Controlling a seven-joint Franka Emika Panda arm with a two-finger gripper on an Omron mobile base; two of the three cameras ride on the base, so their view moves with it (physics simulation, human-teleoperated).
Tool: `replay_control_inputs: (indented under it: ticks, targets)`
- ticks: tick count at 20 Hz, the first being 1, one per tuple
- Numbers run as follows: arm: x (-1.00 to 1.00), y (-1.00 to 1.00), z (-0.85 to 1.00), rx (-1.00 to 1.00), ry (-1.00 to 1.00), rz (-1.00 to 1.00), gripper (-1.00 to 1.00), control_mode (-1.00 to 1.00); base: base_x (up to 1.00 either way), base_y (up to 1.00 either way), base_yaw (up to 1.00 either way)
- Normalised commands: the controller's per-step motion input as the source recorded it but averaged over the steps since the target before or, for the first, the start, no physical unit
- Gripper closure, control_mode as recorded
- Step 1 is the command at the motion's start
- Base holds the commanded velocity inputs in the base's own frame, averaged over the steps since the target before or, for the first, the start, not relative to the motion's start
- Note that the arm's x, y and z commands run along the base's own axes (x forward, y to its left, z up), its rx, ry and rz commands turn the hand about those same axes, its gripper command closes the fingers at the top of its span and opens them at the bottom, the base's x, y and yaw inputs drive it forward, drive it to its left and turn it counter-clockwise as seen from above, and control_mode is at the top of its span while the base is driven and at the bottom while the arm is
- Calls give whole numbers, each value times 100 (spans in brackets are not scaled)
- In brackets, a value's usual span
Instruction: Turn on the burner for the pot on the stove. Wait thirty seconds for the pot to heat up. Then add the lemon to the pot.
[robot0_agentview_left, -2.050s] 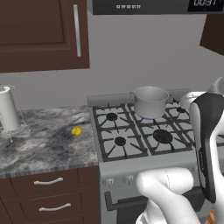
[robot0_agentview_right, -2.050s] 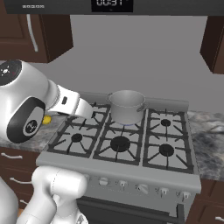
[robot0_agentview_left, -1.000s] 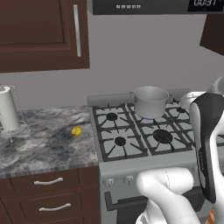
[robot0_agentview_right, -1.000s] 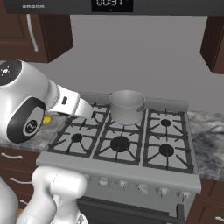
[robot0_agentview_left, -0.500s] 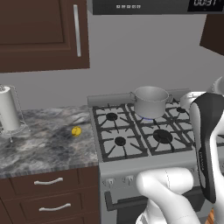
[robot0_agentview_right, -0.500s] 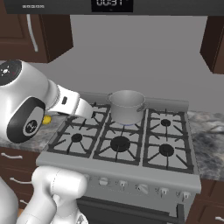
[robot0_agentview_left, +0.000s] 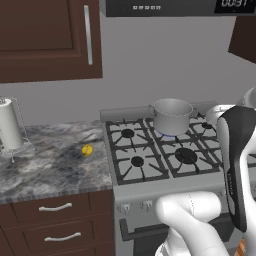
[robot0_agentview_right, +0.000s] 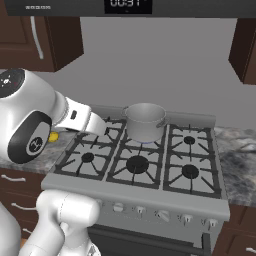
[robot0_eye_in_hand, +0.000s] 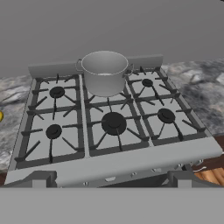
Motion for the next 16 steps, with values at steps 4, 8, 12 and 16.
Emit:
replay_control_inputs:
  ticks: [4, 8, 12, 16]
  targets:
    - [0, 0, 0, 0, 0, 0, -100, -100, 0, 0, 0]
    - [0, 0, 0, 0, 0, 0, -100, -100, 0, 0, 0]
    - [0, 0, 0, 0, 0, 0, -100, -100, 0, 0, 0]
    - [0, 0, 0, 0, 0, 0, -100, -100, 0, 0, 0]
